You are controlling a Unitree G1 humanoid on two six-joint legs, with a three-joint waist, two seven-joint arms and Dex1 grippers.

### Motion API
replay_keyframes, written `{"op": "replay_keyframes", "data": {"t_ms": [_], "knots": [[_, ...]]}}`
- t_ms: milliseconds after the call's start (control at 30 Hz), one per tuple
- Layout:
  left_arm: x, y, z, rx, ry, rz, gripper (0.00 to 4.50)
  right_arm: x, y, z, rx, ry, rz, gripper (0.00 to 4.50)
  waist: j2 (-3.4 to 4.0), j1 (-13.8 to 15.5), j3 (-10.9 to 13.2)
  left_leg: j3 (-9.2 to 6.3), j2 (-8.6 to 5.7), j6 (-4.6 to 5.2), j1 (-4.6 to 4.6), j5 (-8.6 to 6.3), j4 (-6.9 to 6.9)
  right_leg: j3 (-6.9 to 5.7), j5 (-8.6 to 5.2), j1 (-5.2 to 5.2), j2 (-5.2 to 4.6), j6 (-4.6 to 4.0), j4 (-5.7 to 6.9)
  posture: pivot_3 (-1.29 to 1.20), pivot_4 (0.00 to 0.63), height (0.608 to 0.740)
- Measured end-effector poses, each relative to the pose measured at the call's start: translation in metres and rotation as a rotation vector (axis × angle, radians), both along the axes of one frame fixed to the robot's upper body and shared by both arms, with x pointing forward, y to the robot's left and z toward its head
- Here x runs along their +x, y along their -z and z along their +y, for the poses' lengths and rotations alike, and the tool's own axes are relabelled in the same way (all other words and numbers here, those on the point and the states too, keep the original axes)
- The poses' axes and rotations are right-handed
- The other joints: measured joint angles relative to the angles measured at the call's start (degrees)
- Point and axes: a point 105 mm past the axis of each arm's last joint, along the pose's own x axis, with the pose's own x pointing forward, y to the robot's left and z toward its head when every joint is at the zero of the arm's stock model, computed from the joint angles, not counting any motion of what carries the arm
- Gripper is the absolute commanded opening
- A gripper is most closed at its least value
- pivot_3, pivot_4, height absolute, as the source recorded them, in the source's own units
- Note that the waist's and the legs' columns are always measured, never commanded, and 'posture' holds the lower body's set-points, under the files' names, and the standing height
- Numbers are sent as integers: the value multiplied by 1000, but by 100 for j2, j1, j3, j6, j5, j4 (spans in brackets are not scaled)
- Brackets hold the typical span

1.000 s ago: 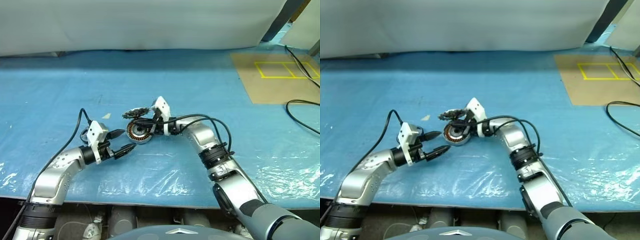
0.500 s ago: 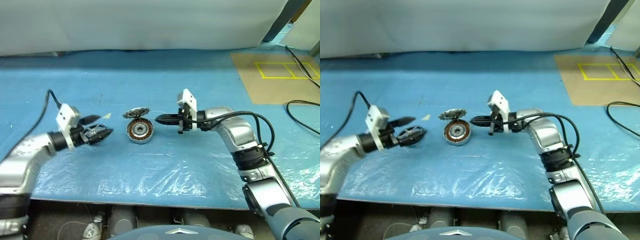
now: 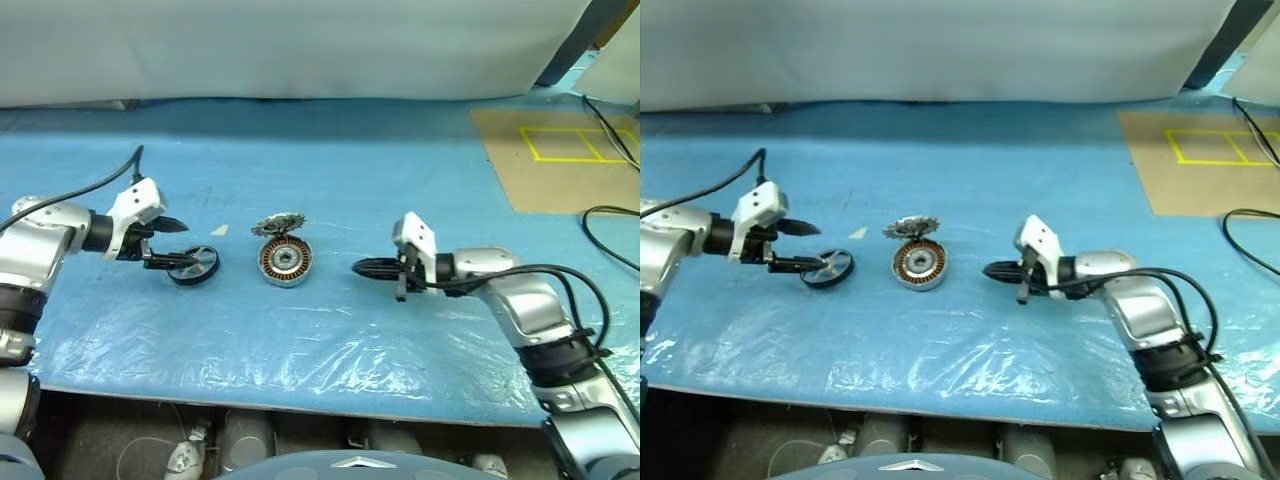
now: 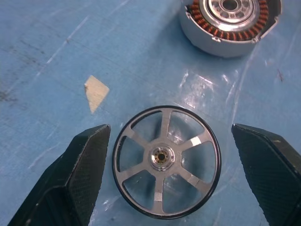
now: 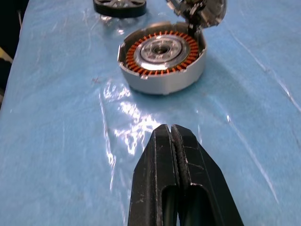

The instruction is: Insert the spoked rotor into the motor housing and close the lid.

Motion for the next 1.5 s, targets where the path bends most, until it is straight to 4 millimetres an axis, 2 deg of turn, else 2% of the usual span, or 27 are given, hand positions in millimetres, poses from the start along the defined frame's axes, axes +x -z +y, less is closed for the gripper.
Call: {"op": "replay_keyframes", "data": {"t_ms": [167,333,533,733,833,1000,1100,1267,1500], "knots": [[5,17,-3,99,70,34,4359,-8,-14,6,27,-31,-46,12,0,-12,0,0,1,0,1,0,4,0,0,0,0,0,6,0,150,740],[11,31,3,134,65,34,4359,-4,-18,8,44,-3,-68,12,0,-1,0,-2,0,0,-2,0,6,-2,0,0,-1,0,8,0,150,740],[19,36,-1,142,70,13,4359,3,-18,6,46,35,-81,12,0,37,0,-4,-6,0,-5,0,6,-3,0,0,-7,0,8,0,150,740],[11,26,-9,35,102,80,4359,4,-18,4,36,37,-86,12,-1,47,0,-4,-4,0,-4,0,5,-5,0,0,-7,0,9,0,150,740],[7,19,0,50,103,99,4359,2,-15,4,33,38,-79,12,-1,47,1,-4,-3,0,-3,0,2,-7,0,0,-6,0,9,0,150,740],[15,12,8,73,60,69,4359,1,-12,9,29,27,-74,12,-1,110,1,-4,-6,0,-3,0,6,-6,0,0,-9,0,10,0,150,740],[19,16,8,85,54,43,3704,2,-10,10,22,23,-77,0,-1,119,1,-4,-6,0,-5,0,6,-6,0,1,-9,0,9,0,150,740],[21,18,-1,75,87,32,2089,3,-10,11,23,32,-81,0,-2,123,1,-7,-5,-1,-8,0,5,-10,2,0,-8,4,9,0,150,740],[21,17,-6,61,116,38,2089,4,-10,11,23,40,-82,0,-2,119,1,-7,-5,-1,-8,0,5,-10,3,0,-8,5,10,0,150,740]]}}
